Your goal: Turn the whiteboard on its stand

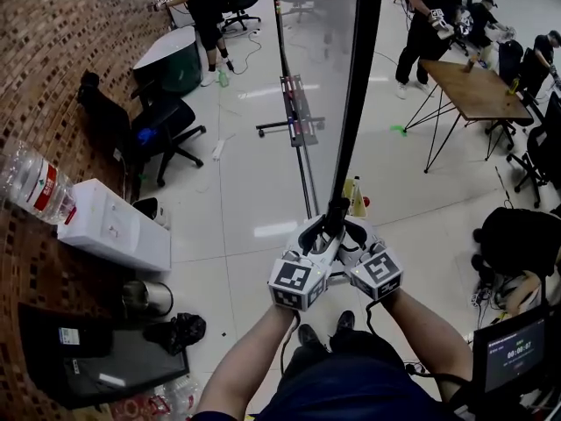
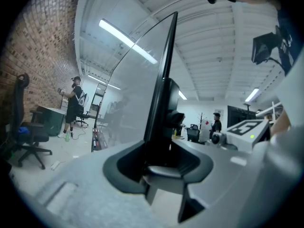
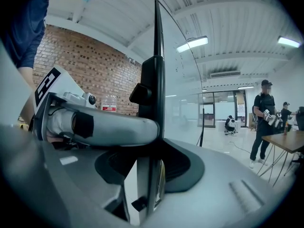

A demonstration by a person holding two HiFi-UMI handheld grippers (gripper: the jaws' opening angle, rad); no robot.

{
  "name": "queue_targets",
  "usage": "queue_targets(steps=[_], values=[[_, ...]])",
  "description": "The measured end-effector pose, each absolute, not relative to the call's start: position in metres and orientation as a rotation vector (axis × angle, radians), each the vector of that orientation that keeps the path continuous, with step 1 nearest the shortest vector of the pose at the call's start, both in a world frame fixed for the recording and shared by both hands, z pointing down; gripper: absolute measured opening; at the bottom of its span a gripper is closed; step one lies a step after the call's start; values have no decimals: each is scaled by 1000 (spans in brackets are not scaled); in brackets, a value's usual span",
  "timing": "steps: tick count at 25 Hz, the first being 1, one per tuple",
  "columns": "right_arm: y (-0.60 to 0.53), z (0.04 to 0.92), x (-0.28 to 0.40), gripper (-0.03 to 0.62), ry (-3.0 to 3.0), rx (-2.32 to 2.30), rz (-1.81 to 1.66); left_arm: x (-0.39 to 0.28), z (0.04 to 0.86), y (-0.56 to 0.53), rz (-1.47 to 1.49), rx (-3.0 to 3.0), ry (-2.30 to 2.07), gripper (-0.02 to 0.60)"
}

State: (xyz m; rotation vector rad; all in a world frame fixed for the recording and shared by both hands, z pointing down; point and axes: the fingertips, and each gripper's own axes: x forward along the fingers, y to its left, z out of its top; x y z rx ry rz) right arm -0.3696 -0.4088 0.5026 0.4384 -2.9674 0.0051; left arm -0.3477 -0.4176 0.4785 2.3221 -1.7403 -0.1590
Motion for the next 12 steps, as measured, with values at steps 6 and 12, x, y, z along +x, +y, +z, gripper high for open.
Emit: queue_targets(steps=[6,12], values=[[-391,500,-363,164,-2982,418,30,-340,478,-402,-176,2304,-1760,173],[-375,505,-353,163,-3004,412,10,-333,476,-383,-157,2275,-1806,175]])
